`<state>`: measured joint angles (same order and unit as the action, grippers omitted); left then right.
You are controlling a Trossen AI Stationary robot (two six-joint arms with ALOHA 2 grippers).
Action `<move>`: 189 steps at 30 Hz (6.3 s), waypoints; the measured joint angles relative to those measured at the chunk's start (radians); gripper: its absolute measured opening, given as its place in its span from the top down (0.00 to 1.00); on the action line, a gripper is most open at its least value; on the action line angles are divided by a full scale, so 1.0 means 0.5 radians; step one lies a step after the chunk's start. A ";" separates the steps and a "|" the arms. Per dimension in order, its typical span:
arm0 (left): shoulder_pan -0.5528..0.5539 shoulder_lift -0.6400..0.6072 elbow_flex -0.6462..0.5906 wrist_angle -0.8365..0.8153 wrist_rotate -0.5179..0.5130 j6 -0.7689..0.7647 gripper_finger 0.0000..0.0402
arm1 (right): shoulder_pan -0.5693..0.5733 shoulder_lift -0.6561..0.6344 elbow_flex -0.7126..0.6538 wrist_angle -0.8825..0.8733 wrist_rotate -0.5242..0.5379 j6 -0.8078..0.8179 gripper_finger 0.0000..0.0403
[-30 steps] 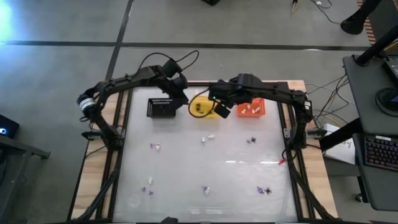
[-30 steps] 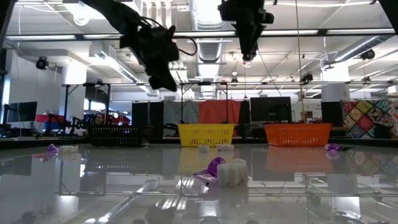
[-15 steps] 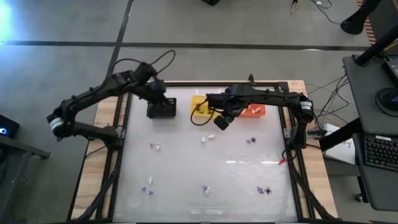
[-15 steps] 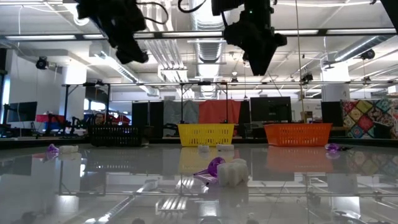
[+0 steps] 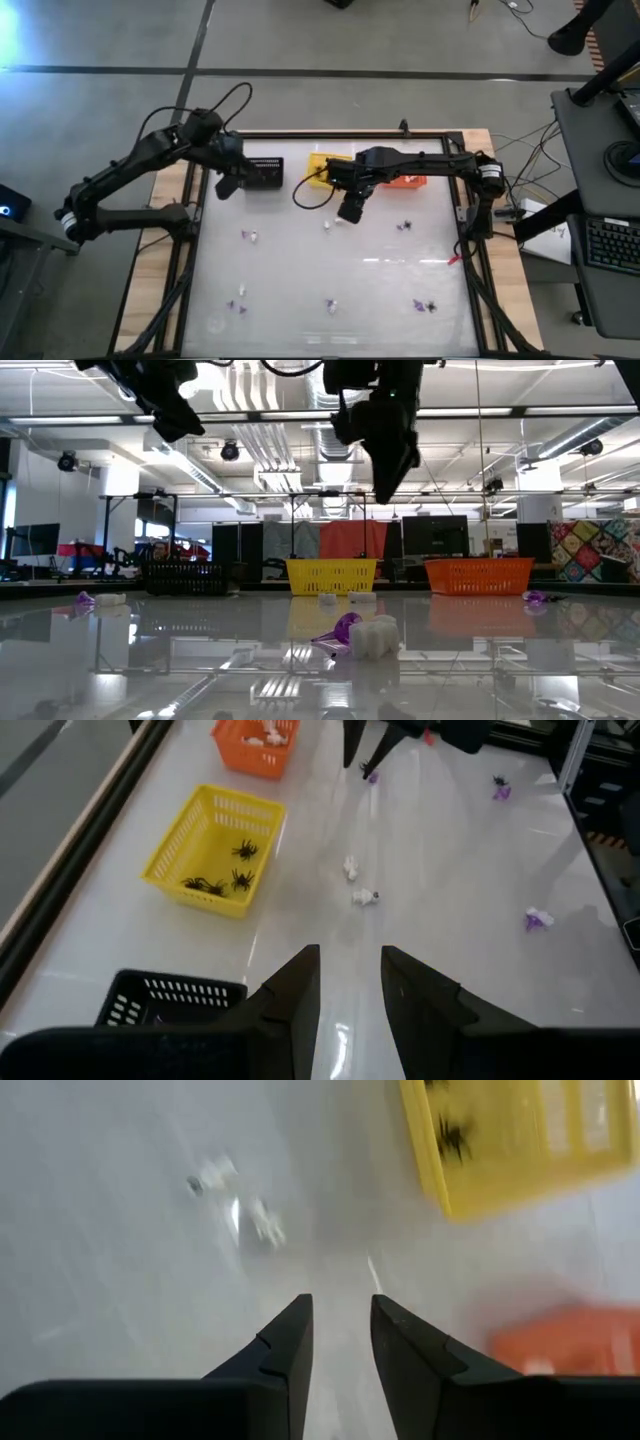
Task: Sort Halloween decoration
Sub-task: Put the white skeleton toy into the orange bin
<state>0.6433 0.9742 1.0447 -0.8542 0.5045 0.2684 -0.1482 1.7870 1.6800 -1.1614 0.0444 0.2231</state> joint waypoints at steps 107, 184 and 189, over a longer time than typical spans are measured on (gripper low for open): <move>0.000 -0.025 -0.026 -0.106 -0.175 -0.032 0.77 | -0.015 0.032 -0.765 1.017 -0.389 0.286 0.97; 0.000 -0.011 -0.082 -0.180 -0.174 -0.083 0.77 | -0.921 -0.370 -0.784 0.076 0.067 0.085 0.97; -0.001 -0.011 -0.082 -0.180 -0.217 -0.107 0.77 | -1.007 -0.323 -0.796 0.079 0.065 0.001 0.96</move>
<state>0.6430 0.9688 1.0035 -0.9443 0.3962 0.2148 -0.6515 1.6254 1.2820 -1.1217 0.0767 0.2238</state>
